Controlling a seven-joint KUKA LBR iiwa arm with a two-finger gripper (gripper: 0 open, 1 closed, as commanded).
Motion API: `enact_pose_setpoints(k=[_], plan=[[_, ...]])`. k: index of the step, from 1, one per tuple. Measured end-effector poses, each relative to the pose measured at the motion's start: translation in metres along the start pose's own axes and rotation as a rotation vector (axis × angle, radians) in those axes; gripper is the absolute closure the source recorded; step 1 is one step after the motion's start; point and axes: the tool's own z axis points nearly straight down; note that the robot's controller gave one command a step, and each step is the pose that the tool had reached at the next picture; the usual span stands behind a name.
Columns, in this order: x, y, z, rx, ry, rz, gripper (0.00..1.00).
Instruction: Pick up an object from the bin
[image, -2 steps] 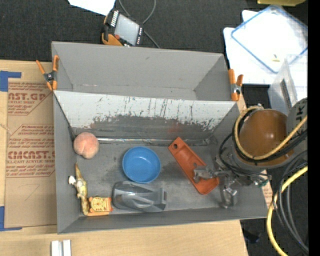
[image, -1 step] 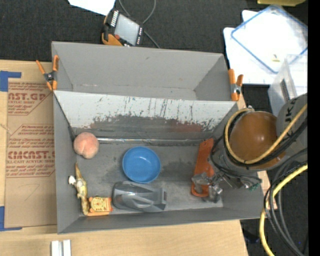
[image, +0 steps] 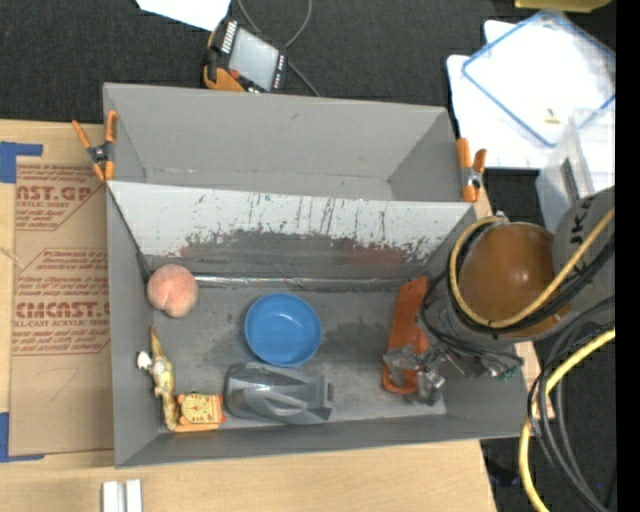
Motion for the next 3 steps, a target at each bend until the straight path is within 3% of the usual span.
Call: enact_pose_setpoints(k=[1,2,3], plan=[[-0.052,0.004,0.006,-0.05,0.048,-0.419,1.0],[-0.053,0.004,0.006,-0.049,0.046,-0.42,1.0],[-0.064,-0.006,0.002,-0.002,-0.001,-0.421,0.0]])
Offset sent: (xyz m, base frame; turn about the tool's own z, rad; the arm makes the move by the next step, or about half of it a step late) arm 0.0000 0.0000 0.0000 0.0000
